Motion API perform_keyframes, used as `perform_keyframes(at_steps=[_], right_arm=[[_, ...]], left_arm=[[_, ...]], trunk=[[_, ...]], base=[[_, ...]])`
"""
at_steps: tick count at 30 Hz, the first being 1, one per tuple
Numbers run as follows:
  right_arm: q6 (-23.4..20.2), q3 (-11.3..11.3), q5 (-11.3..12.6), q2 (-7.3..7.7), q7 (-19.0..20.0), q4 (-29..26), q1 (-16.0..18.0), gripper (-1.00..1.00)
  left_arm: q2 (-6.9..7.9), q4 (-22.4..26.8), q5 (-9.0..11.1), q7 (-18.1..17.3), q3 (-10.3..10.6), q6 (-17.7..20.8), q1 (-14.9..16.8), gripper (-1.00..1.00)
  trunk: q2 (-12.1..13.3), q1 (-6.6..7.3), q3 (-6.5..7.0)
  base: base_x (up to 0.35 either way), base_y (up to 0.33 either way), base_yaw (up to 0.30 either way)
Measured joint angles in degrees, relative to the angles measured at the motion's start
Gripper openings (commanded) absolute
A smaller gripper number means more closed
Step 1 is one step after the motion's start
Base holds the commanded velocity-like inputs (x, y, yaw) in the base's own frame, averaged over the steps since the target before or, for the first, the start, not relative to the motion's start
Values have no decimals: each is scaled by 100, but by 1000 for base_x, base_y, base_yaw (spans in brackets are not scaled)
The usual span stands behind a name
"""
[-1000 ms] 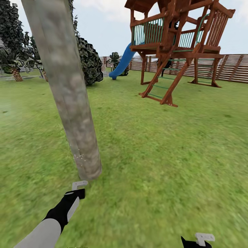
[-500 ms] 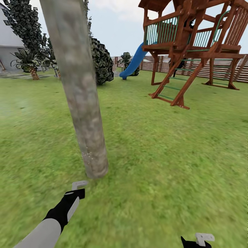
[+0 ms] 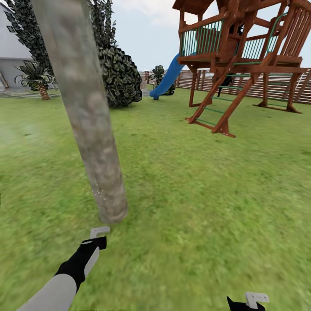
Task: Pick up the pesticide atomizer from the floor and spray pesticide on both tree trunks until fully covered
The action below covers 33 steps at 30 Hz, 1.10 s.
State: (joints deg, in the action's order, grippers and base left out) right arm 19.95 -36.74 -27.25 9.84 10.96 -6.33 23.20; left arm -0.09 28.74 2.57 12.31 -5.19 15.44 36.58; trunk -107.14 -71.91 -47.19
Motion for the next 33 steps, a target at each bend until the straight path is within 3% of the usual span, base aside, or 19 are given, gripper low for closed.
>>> perform_keyframes(at_steps=[15,22,25,26,27,28,29,31,33], right_arm=[[0,-1,0,0,-6,0,0,100],[0,-9,0,0,-6,-4,0,100],[0,-9,0,6,-6,-8,0,100],[0,-9,0,8,-6,-9,0,100],[0,-9,0,8,-6,-9,0,100],[0,-9,0,9,-6,-9,0,100],[0,-6,0,9,-6,-9,0,100],[0,-6,0,9,-6,-7,0,100],[0,-1,0,9,-6,3,0,100]], left_arm=[[-7,94,0,0,15,-7,8,-100],[-95,759,-48,-81,141,358,119,-100],[73,1236,-74,-141,190,638,114,-100],[211,1281,-84,-205,193,704,114,-100],[387,1308,-82,-416,196,753,114,-100],[474,1318,-58,-687,203,771,113,-100],[493,1329,-165,-1097,379,814,116,-100],[392,1558,-317,-1263,692,1368,232,-100],[379,1998,-349,-1286,767,1730,253,-100]], trunk=[[0,0,0],[0,0,1],[0,0,0],[0,0,0],[0,0,0],[0,0,0],[0,0,0],[0,0,1],[0,0,0]], base=[[0,-237,247],[0,-5,8],[0,0,0],[0,0,0],[0,0,0],[0,0,0],[0,0,0],[0,0,0],[0,0,0]])
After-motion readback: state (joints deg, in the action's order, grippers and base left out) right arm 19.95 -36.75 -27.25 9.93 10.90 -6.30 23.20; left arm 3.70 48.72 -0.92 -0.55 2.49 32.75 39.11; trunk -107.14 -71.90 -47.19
